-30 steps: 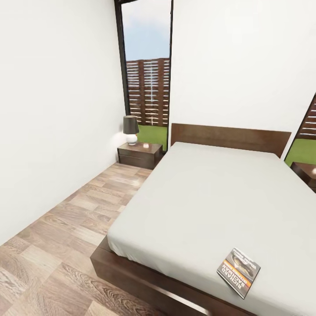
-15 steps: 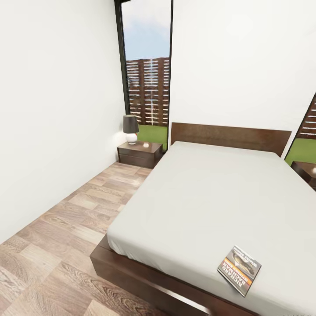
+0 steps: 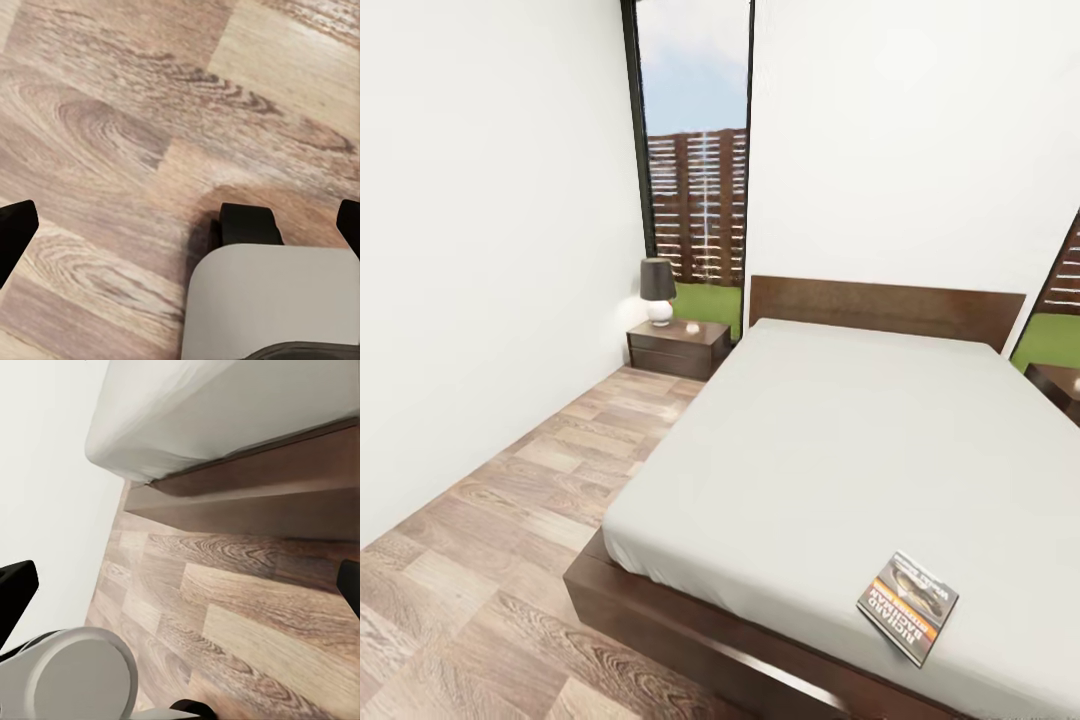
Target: In the bedroom, move the book from the bed onto either nightstand, and place the two sandals side by side next to the bed.
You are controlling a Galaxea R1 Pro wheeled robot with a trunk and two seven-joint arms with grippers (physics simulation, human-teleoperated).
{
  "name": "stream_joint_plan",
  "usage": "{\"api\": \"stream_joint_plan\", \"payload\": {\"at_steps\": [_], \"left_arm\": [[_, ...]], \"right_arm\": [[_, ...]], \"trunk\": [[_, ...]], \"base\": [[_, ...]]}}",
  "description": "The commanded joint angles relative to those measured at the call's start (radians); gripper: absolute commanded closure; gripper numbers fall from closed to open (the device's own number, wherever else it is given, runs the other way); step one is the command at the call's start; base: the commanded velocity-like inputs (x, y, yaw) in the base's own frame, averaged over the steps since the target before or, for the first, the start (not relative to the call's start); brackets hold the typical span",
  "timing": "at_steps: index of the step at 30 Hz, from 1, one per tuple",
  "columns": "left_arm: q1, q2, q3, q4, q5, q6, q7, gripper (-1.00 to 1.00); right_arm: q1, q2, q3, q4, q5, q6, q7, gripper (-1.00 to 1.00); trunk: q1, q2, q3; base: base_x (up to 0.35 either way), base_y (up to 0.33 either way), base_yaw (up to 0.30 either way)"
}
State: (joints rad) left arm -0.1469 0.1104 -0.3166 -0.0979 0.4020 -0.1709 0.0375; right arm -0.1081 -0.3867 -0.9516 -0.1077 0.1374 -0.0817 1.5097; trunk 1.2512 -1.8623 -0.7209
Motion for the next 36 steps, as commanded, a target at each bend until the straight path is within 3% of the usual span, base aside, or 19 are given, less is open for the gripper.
{"api": "stream_joint_plan", "payload": {"at_steps": [1, 9, 17, 25, 36], "left_arm": [[0.000, 0.000, -0.009, 0.000, 0.006, -0.002, 0.004, -1.00], [0.000, 0.000, -0.009, 0.000, 0.006, -0.002, 0.004, -1.00], [0.000, 0.000, -0.009, 0.000, 0.006, -0.002, 0.004, -1.00], [0.000, 0.000, -0.009, 0.000, 0.006, -0.002, 0.004, -1.00], [0.000, 0.000, -0.009, 0.000, 0.005, -0.002, 0.004, -1.00]], "right_arm": [[-0.001, 0.000, -0.009, 0.000, 0.010, -0.008, 0.002, -1.00], [-0.001, 0.000, -0.011, 0.000, 0.009, 0.000, 0.044, -1.00], [-0.001, 0.000, -0.013, -0.002, 0.008, 0.094, 0.061, -1.00], [-0.001, -0.001, -0.056, -0.002, 0.008, 0.136, 0.061, -1.00], [-0.001, -0.001, -0.075, -0.003, 0.008, 0.148, 0.061, -1.00]], "trunk": [[0.004, -0.008, -0.004], [0.034, -0.064, -0.029], [0.065, -0.120, -0.054], [0.096, -0.176, -0.079], [0.130, -0.239, -0.108]], "base": [[0.000, 0.000, 0.000], [0.000, 0.000, 0.000], [0.000, 0.000, 0.000], [0.000, 0.000, 0.000], [0.000, 0.000, 0.000]]}}
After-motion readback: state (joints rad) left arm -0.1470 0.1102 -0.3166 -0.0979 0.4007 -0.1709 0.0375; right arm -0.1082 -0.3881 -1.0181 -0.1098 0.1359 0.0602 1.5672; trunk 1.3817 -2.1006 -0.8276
